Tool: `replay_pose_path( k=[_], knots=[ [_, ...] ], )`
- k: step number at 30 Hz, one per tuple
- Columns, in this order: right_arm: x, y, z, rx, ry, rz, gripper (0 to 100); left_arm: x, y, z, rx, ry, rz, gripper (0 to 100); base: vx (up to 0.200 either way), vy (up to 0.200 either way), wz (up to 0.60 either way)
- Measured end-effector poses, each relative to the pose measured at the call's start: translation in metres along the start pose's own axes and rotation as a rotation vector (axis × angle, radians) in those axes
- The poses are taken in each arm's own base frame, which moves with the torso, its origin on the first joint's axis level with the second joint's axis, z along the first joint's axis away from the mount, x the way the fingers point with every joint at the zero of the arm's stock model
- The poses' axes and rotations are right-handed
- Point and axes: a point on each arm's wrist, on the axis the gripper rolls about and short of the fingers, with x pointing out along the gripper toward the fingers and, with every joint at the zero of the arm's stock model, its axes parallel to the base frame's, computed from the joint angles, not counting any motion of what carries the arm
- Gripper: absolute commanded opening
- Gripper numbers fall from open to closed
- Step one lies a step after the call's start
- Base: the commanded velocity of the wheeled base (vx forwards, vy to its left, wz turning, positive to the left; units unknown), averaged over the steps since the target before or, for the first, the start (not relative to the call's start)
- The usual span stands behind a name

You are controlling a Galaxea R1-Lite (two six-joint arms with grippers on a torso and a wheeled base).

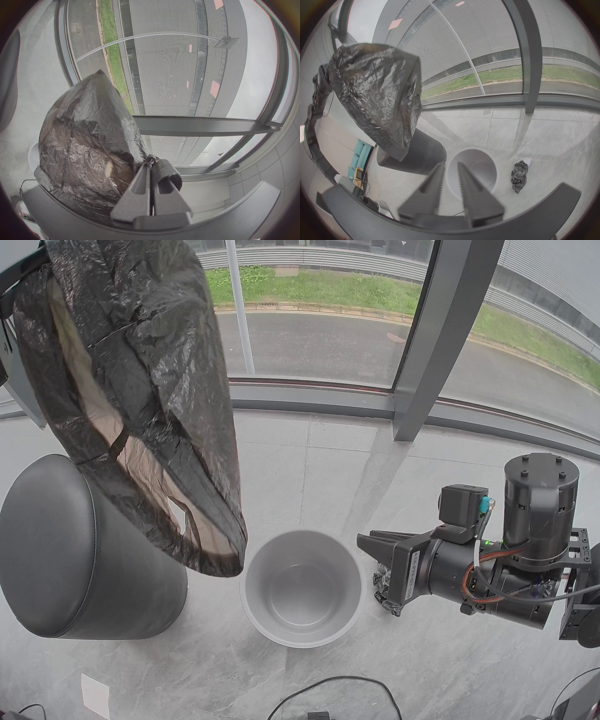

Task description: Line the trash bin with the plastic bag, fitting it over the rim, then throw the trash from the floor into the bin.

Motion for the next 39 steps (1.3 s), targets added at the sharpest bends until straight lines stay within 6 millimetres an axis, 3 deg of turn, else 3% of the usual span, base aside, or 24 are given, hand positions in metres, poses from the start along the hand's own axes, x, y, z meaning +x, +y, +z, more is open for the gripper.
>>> replay_pose_path(
  k=[9,20,25,39],
  knots=[
    [0.013,0.01,-0.006,-0.017,-0.015,0.034,100,0.002,0.0,-0.005,-0.009,0.037,-0.023,0,0.0,0.0,0.0],
    [0.059,0.065,-0.034,-0.098,-0.048,0.039,100,0.01,0.004,-0.005,-0.067,0.037,-0.006,0,0.0,0.0,0.0],
    [0.07,0.082,-0.046,-0.121,-0.038,0.042,100,0.019,0.012,-0.004,-0.095,0.03,0.025,0,0.0,0.0,0.0],
    [0.089,0.104,-0.042,-0.187,-0.096,0.017,100,0.027,0.025,-0.007,-0.107,0.034,0.013,0,0.0,0.0,0.0]
  ],
)
